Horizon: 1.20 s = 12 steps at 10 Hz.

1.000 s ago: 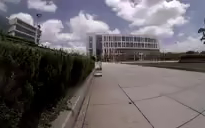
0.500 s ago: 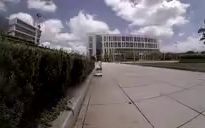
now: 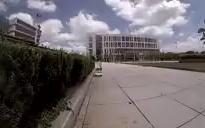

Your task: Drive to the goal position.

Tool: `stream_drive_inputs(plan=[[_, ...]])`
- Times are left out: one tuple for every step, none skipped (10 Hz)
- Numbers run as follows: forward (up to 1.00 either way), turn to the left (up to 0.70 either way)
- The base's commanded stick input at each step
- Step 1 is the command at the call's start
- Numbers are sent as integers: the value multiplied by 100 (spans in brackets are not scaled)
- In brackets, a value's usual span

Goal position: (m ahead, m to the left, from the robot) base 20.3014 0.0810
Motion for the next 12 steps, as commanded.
stream_drive_inputs(plan=[[4, 0], [4, 0], [4, 0], [4, 0], [4, 0], [4, 0], [4, 0], [4, 0], [4, 0], [4, 0], [4, 0], [-1, 0]])
